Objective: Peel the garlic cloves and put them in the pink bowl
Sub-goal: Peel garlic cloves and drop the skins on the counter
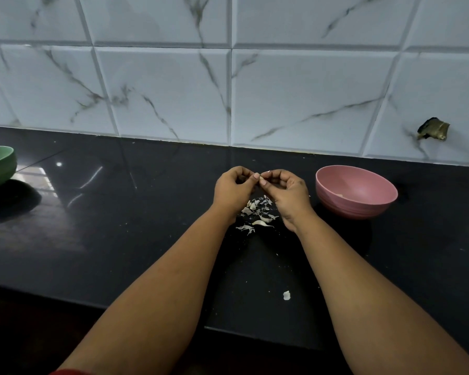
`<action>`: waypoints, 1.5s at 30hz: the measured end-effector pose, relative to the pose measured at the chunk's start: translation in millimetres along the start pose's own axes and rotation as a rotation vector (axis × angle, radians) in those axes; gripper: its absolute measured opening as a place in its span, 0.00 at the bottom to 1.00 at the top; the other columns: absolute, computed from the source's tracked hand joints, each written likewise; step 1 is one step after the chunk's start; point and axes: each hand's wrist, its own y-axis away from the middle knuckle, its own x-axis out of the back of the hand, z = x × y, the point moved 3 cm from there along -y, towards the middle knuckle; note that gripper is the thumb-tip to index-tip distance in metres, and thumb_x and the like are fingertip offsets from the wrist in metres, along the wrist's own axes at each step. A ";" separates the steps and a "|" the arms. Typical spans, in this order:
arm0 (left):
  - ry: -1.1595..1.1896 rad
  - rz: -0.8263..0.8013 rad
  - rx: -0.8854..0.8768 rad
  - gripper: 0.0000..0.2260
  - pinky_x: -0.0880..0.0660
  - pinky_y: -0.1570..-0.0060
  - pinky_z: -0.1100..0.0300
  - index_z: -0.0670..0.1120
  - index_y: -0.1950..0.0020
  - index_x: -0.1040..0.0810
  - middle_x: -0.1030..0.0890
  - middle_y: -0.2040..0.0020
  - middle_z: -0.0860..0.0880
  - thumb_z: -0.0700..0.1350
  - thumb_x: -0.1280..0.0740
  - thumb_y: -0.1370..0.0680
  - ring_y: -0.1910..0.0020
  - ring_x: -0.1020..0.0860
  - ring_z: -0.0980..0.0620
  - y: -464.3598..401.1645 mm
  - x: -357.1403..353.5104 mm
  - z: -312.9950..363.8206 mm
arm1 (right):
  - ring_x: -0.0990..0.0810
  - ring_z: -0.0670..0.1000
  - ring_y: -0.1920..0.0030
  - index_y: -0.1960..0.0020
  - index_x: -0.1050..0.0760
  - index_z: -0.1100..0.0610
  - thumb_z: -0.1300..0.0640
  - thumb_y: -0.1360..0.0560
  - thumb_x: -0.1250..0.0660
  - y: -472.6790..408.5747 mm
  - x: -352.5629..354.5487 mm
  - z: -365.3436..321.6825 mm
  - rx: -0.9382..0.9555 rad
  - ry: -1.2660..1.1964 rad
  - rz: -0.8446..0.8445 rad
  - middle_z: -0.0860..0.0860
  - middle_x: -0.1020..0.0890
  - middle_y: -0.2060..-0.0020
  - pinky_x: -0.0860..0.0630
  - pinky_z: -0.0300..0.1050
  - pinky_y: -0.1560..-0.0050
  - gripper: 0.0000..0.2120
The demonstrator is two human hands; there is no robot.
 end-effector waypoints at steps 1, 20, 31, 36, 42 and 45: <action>-0.001 -0.001 0.005 0.05 0.19 0.49 0.44 0.47 0.59 0.20 0.19 0.63 0.47 0.43 0.29 0.23 0.59 0.18 0.48 -0.3 0.1 -0.1 | 0.17 0.46 0.57 0.56 0.22 0.59 0.70 0.28 0.29 0.2 0.1 -0.4 0.001 0.002 0.001 0.52 0.17 0.60 0.22 0.36 0.54 0.07; -0.121 -0.039 -0.093 0.05 0.18 0.54 0.52 0.47 0.54 0.18 0.17 0.59 0.49 0.48 0.27 0.25 0.59 0.19 0.52 0.4 0.2 1.1 | 0.17 0.47 0.58 0.58 0.21 0.56 0.70 0.27 0.30 1.8 0.3 -2.7 0.004 0.079 0.014 0.53 0.16 0.60 0.22 0.35 0.55 0.09; 0.142 -0.040 0.073 0.06 0.22 0.62 0.62 0.43 0.58 0.20 0.21 0.64 0.46 0.39 0.32 0.21 0.64 0.23 0.53 -2.0 0.6 -1.3 | 0.17 0.43 0.60 0.55 0.21 0.58 0.70 0.27 0.30 1.9 -0.8 -2.9 -0.020 -0.004 -0.012 0.52 0.17 0.60 0.22 0.34 0.56 0.08; 0.162 -0.062 0.082 0.06 0.25 0.66 0.65 0.41 0.56 0.23 0.23 0.67 0.48 0.39 0.34 0.20 0.69 0.25 0.56 -2.2 -0.7 -1.5 | 0.17 0.49 0.58 0.55 0.21 0.60 0.69 0.28 0.29 3.7 -1.8 -2.7 -0.072 -0.108 -0.037 0.55 0.17 0.59 0.21 0.38 0.54 0.05; 0.204 -0.074 0.098 0.07 0.24 0.61 0.63 0.43 0.56 0.22 0.21 0.63 0.48 0.39 0.36 0.19 0.67 0.24 0.57 -2.3 -2.7 -1.3 | 0.17 0.51 0.57 0.56 0.21 0.60 0.70 0.29 0.29 2.3 -2.0 -2.2 -0.060 -0.096 -0.044 0.55 0.17 0.60 0.21 0.39 0.53 0.07; 0.244 -0.067 0.123 0.08 0.24 0.61 0.62 0.43 0.56 0.23 0.22 0.64 0.47 0.41 0.37 0.18 0.68 0.25 0.56 -1.5 -1.0 1.6 | 0.17 0.51 0.55 0.56 0.21 0.60 0.71 0.28 0.30 2.1 -2.7 -3.5 -0.061 -0.118 -0.061 0.53 0.17 0.60 0.21 0.39 0.52 0.07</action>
